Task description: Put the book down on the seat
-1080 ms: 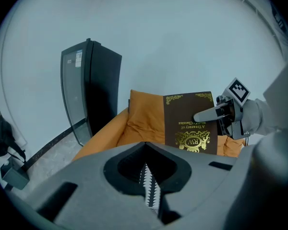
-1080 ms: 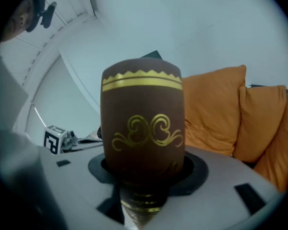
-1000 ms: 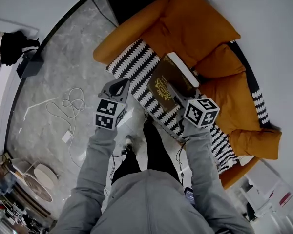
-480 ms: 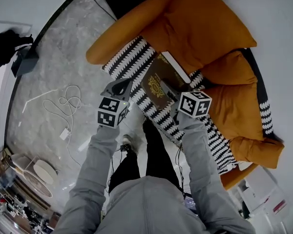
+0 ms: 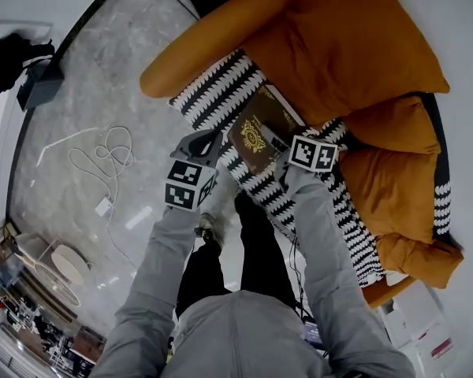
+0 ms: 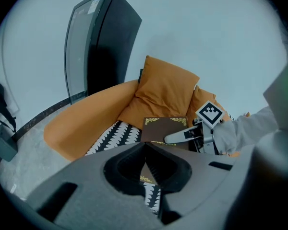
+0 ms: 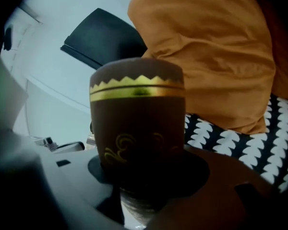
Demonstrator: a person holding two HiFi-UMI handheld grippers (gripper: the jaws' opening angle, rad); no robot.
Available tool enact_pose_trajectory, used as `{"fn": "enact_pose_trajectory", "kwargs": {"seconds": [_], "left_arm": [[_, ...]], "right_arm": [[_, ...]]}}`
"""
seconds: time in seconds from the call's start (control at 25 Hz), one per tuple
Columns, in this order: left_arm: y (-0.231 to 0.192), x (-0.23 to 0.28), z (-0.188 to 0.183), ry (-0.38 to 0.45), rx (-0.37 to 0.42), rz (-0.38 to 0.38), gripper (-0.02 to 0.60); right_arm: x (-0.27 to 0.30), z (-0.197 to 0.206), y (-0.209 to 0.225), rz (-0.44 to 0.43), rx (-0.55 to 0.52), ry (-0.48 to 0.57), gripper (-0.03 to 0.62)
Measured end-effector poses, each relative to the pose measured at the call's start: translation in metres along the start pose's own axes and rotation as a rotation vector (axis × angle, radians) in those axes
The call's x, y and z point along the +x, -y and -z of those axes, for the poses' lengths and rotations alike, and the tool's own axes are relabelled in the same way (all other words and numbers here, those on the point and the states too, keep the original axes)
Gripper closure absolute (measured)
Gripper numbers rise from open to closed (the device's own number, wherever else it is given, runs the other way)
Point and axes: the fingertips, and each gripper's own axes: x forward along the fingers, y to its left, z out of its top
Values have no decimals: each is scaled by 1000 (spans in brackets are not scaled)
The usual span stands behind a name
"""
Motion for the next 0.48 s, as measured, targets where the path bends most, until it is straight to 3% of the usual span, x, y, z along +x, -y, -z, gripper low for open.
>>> {"fn": "enact_pose_trajectory", "kwargs": {"seconds": [0.48], "left_arm": [[12, 9, 20, -21, -7, -4, 557]], "right_arm": [[26, 7, 25, -101, 216, 29, 352]]}}
